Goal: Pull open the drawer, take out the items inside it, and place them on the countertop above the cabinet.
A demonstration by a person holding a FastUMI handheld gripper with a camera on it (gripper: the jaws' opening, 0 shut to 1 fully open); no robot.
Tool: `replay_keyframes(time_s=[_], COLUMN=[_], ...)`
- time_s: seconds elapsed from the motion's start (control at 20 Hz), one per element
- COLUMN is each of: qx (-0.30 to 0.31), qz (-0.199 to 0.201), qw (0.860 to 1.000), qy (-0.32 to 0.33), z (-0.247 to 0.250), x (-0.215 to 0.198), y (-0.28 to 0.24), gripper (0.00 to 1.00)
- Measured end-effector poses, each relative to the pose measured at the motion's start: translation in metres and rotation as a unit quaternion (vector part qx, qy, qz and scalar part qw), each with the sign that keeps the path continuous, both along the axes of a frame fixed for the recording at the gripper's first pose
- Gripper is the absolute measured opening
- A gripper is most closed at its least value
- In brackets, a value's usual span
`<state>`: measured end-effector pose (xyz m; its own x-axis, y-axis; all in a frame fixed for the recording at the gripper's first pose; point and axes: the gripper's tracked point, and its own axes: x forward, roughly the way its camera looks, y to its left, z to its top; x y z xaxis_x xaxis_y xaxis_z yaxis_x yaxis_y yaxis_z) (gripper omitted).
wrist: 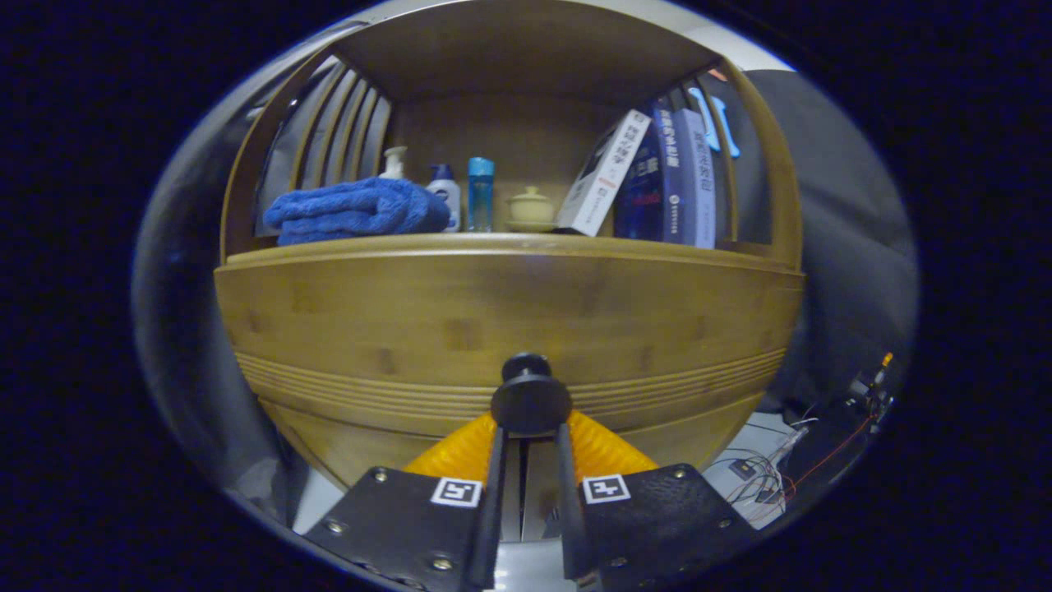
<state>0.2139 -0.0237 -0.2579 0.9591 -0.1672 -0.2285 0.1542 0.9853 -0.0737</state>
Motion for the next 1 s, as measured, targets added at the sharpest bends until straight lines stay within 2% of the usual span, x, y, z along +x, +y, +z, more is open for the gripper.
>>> replay_keyframes(time_s=[0.15, 0.25, 0.4, 0.45, 0.55, 0.65, 0.7, 0.75, 0.85, 1.0], qx=[0.059, 0.080, 0.055, 0.048, 0.034, -0.008, -0.024, -0.027, -0.015, -0.023], qz=[0.031, 0.034, 0.028, 0.036, 0.048, 0.021, 0.015, 0.007, -0.002, -0.011], qw=[0.997, 0.994, 0.997, 0.997, 0.998, 0.999, 0.999, 0.999, 0.999, 0.999], qy=[-0.025, -0.059, -0.052, -0.042, -0.031, -0.036, -0.037, -0.039, -0.042, -0.029], z=[0.004, 0.016, 0.020, 0.020, 0.022, 0.025, 0.028, 0.028, 0.026, 0.025], x=[-0.007, -0.010, -0.008, -0.004, 0.007, 0.017, 0.009, 0.009, 0.005, 0.001], y=[0.005, -0.001, -0.007, -0.004, 0.003, -0.004, -0.004, -0.005, -0.001, -0.003], gripper=[0.32, 0.50, 0.78, 0.78, 0.65, 0.51, 0.44, 0.44, 0.36, 0.36])
